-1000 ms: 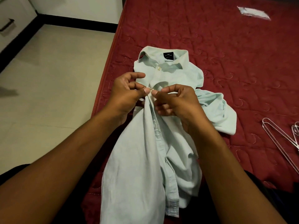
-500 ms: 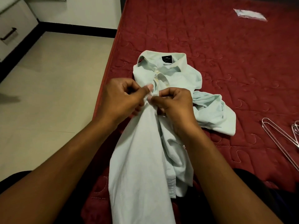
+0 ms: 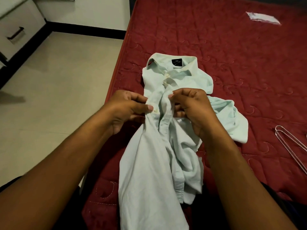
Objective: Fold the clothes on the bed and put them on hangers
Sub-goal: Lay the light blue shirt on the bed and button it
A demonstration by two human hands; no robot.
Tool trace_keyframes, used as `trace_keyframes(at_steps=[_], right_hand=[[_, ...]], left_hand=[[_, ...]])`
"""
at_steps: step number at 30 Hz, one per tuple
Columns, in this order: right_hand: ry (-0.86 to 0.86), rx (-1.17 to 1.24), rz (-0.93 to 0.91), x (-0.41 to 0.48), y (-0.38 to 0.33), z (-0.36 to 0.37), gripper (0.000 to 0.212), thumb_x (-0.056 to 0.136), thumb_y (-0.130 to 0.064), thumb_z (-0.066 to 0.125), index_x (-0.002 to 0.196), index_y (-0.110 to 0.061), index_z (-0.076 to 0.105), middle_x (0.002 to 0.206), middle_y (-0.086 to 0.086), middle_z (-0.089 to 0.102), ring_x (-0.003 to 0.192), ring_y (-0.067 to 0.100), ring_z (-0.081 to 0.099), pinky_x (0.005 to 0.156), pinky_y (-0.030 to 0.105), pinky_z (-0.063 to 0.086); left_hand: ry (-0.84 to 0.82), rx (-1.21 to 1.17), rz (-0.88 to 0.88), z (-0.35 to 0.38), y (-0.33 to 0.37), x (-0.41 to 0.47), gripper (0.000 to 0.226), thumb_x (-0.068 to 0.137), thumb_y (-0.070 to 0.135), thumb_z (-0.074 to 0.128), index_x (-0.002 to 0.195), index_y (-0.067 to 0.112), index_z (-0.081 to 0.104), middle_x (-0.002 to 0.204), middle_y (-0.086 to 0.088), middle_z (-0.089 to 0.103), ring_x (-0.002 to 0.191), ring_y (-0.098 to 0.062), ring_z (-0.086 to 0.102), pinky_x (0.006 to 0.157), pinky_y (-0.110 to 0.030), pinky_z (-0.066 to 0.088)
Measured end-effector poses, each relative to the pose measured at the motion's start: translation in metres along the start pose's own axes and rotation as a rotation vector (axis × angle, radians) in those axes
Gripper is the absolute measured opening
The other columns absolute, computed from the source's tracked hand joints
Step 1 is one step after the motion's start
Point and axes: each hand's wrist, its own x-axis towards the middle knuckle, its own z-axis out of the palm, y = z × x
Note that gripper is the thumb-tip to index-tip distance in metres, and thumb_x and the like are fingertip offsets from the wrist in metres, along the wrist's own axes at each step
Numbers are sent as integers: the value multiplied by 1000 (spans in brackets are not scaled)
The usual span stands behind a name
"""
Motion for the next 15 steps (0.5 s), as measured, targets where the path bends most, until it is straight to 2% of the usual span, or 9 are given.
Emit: trace_keyframes(at_steps=[3,6,9,11,13,15], right_hand=[[9,-97,9,3,-2,-14,5,94,-5,68,92,-4,73,62,-3,66,49,6,57,46,19,47],[-57,-91,22,1,-5,-25,8,92,-8,73,98,-4,76,79,5,74,63,12,66,55,22,54],[-244,-91,48,-2,-10,-41,31,82,-4,81,111,-2,73,102,16,76,85,21,74,71,27,60],[-369,-197,73,-6,-13,-51,40,75,1,83,114,1,71,103,17,75,91,25,74,76,30,62],[-426,-267,72,-10,-13,-53,33,77,6,81,108,4,72,96,19,77,84,24,75,74,30,62],[-403,-256,50,-12,-13,-50,24,81,7,79,103,6,72,91,19,77,77,22,74,71,29,61]], left_hand=[[-12,-40,-75,-6,0,1,23,83,-1,73,106,-5,70,97,-17,75,79,-25,70,61,-29,59],[-16,-86,-89,-3,1,1,13,88,-2,62,99,0,68,92,-16,70,73,-21,68,59,-30,56],[-41,-61,-69,-1,1,-2,13,91,0,60,101,0,68,94,-15,71,70,-17,68,60,-28,56],[-40,-13,-37,1,0,-4,17,93,5,65,107,-2,69,93,-13,73,75,-20,68,64,-31,55],[-41,24,-8,3,-2,-7,16,91,11,71,105,2,70,86,-8,73,68,-16,66,56,-28,54],[-59,50,8,5,-2,-11,19,87,13,77,101,3,70,84,-8,73,63,-12,64,52,-26,54]])
